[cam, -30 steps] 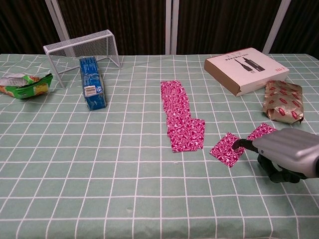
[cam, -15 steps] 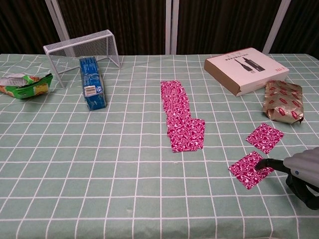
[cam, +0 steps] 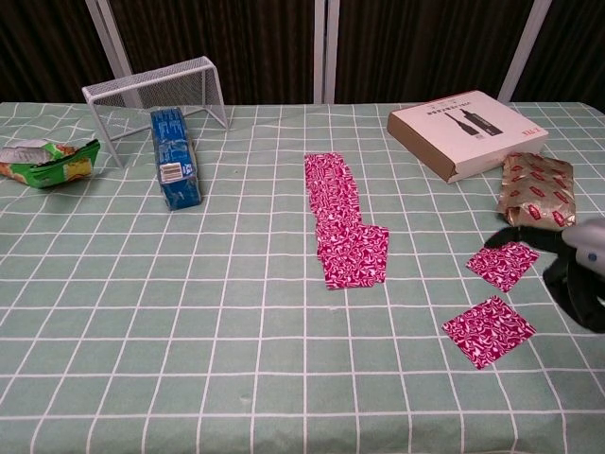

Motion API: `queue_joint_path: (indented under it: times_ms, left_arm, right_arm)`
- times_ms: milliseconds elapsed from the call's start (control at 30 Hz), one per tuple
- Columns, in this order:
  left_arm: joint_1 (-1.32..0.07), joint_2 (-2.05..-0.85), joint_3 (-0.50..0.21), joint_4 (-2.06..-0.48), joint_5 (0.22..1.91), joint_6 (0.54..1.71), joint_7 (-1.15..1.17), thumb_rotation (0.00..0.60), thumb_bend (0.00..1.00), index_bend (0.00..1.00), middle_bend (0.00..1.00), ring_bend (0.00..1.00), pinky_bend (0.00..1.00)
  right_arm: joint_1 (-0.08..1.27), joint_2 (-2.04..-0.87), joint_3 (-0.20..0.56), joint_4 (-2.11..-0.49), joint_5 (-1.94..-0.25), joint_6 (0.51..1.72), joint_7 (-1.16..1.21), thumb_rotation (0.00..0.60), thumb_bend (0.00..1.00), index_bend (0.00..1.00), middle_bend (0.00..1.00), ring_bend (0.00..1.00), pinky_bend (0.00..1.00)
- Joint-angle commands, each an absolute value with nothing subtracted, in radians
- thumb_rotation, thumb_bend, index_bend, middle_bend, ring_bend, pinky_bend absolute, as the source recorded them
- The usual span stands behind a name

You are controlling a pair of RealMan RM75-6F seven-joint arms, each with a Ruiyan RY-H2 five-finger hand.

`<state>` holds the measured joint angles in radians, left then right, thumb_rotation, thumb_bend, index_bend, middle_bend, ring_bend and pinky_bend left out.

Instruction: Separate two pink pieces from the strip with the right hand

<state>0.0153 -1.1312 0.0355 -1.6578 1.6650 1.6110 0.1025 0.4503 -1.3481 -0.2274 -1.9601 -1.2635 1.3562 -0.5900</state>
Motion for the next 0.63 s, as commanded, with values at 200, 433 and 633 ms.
queue_joint_path:
  times_ms: [200,433,633]
  left_arm:
    - [0.012,-1.140,0.036,-1.659,1.672,1.608,0.110,0.600,0.15,0.02,0.00,0.00,0.12]
    - [0.008,-1.143,0.038,-1.671,1.674,1.600,0.125,0.600,0.15,0.02,0.00,0.00,0.12]
    - [0.002,-1.140,0.036,-1.681,1.679,1.595,0.134,0.600,0.15,0.02,0.00,0.00,0.12]
  right_arm:
    - [0.289,-1.347,-0.119,-1.755,-1.490,1.595,-0.503,0.600,0.00,0.00,0.00,0.00,0.00]
    - [0.247,-1.306,-0.084,-1.781,-1.464,1.601,-0.488,0.600,0.00,0.00,0.00,0.00,0.00]
    - [0.227,-1.279,-0.076,-1.797,-1.449,1.567,-0.468,0.600,0.00,0.00,0.00,0.00,0.00]
